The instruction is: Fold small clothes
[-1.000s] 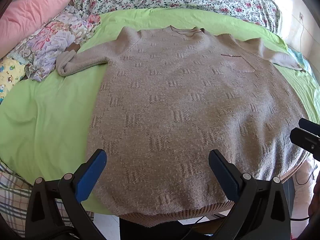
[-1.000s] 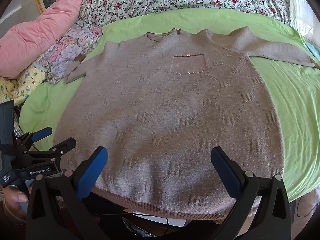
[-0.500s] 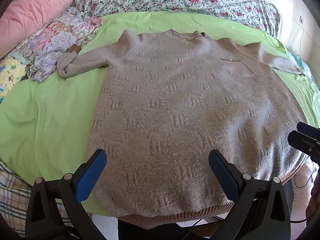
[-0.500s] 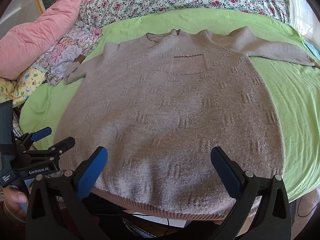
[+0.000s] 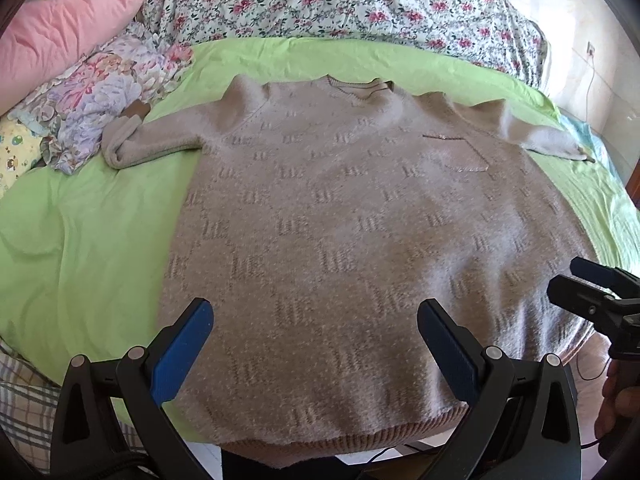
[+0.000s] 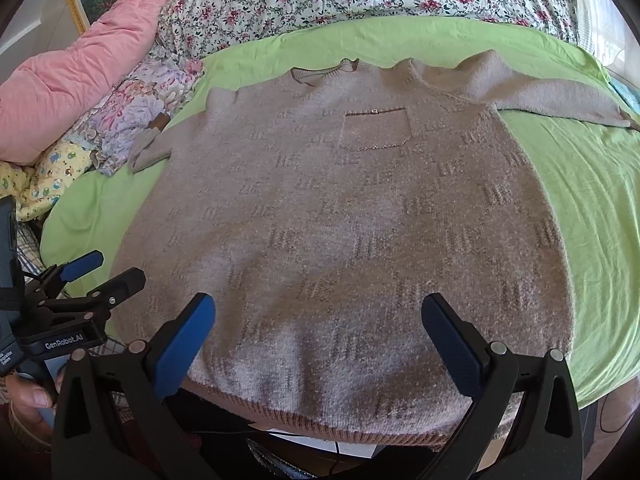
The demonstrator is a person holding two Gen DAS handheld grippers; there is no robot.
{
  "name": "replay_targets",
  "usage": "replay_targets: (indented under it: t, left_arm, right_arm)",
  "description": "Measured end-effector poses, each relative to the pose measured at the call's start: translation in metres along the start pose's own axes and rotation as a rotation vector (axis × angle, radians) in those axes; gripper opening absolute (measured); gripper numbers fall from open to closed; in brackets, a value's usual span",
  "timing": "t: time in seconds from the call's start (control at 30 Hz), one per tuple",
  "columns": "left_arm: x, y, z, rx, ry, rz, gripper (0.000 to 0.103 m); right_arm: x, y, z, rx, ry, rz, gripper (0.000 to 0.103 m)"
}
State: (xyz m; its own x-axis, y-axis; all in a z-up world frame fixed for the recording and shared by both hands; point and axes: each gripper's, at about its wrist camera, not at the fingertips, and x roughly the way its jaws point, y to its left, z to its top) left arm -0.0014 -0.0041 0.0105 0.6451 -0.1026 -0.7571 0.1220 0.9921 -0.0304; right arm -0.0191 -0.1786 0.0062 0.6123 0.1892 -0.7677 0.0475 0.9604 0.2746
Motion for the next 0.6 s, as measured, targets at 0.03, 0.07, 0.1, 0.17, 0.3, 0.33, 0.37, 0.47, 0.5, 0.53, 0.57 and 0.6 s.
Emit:
replay_targets:
  t: [0.03,0.07,0.1,0.17,0.3,0.33,0.37,0.47,0.5,0.53,0.57,0.6]
  left_arm:
    - [-0.001,0.000,0.000,-0.004,-0.002,-0.009,0.102]
    - [-0.001,0.000,0.001,-0.006,0.002,-0.016,0.102]
    - [-0.001,-0.001,0.001,-0.003,0.002,-0.016,0.102]
    - [0.000,-0.004,0.002,0.021,-0.021,0.001,0.102]
    - [0.002,-0.007,0.007,0.025,-0.028,-0.013,0.102]
    - [0.003,-0.007,0.009,0.027,-0.037,-0.014,0.102]
    - [0.003,-0.008,0.011,0.028,-0.046,-0.018,0.102]
    - [0.008,-0.008,0.019,0.030,-0.063,-0.023,0.102]
    - [0.010,-0.008,0.023,0.031,-0.061,-0.020,0.102]
    - [0.013,-0.009,0.027,0.035,-0.060,-0.018,0.102]
    - [0.016,-0.008,0.032,0.034,-0.046,-0.026,0.102]
    - [0.019,-0.008,0.037,0.038,-0.043,-0.029,0.102]
  right_arm:
    - [0.000,-0.001,0.000,0.002,-0.001,0.001,0.103]
    - [0.001,-0.001,0.001,0.004,-0.001,0.003,0.103]
    - [0.002,-0.002,0.001,0.007,0.000,0.004,0.103]
    - [0.003,-0.005,0.003,0.009,-0.001,0.006,0.103]
    - [0.000,-0.016,0.010,0.026,-0.021,0.011,0.103]
    - [-0.001,-0.019,0.011,0.034,-0.026,0.009,0.103]
    - [-0.002,-0.023,0.013,0.043,-0.032,0.006,0.103]
    - [-0.004,-0.041,0.020,0.080,-0.046,0.001,0.103]
    - [-0.005,-0.050,0.024,0.096,-0.053,-0.003,0.103]
    - [-0.006,-0.057,0.026,0.107,-0.056,-0.011,0.103]
    - [-0.006,-0.064,0.029,0.119,-0.060,-0.023,0.103]
    - [-0.007,-0.073,0.033,0.130,-0.068,-0.038,0.103]
